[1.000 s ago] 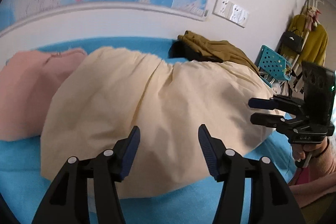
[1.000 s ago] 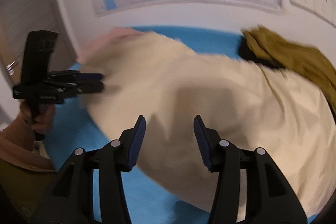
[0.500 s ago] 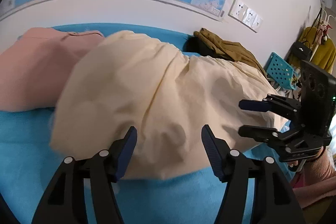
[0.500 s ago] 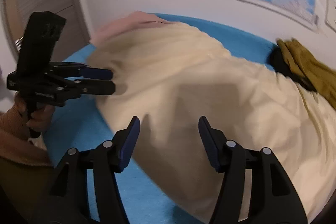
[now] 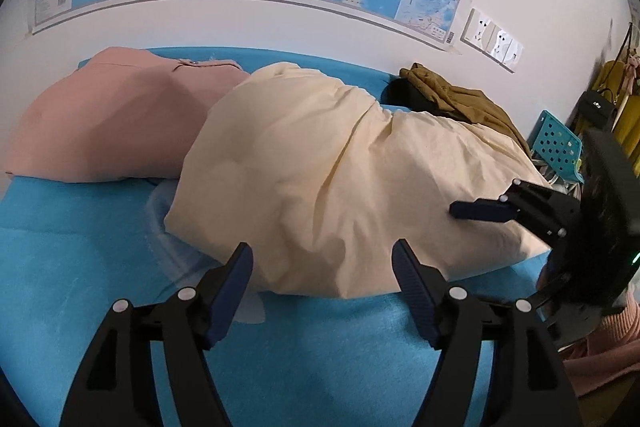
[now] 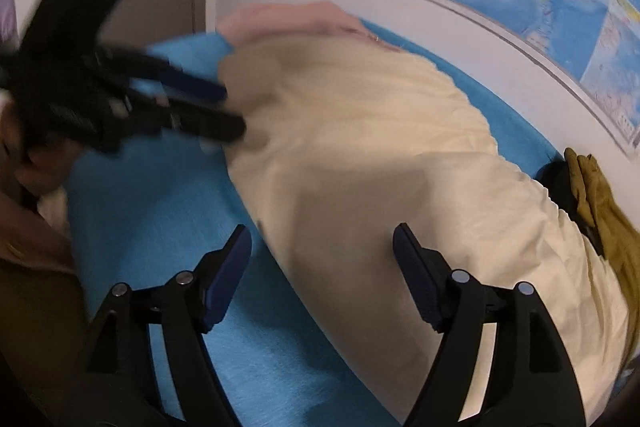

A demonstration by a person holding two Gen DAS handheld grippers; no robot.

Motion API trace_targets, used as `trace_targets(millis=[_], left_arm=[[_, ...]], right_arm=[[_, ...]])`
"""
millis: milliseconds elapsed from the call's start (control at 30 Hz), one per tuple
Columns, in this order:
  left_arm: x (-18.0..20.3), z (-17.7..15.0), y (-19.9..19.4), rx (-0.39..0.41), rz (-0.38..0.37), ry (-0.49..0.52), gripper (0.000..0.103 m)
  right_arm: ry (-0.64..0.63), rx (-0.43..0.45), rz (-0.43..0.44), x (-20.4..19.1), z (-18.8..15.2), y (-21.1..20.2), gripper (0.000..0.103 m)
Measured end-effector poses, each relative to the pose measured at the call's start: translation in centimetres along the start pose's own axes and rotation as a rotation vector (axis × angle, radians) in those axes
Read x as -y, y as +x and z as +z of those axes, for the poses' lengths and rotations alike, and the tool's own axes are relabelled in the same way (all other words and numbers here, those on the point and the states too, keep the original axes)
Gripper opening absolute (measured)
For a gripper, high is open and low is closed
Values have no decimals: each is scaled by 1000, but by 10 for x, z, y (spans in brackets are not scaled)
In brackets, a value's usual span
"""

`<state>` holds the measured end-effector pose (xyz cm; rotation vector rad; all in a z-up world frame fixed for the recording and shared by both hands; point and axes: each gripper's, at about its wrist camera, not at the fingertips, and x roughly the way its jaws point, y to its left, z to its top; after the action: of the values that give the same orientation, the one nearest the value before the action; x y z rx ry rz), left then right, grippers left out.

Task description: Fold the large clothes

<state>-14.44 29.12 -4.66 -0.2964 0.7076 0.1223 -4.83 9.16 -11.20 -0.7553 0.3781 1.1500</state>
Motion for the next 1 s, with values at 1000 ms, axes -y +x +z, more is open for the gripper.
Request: trace_targets(millis=[1000], left_arm=[[7, 23, 43, -28, -7, 52, 68]], right_arm=[[867, 92, -135, 175, -150, -107, 37]])
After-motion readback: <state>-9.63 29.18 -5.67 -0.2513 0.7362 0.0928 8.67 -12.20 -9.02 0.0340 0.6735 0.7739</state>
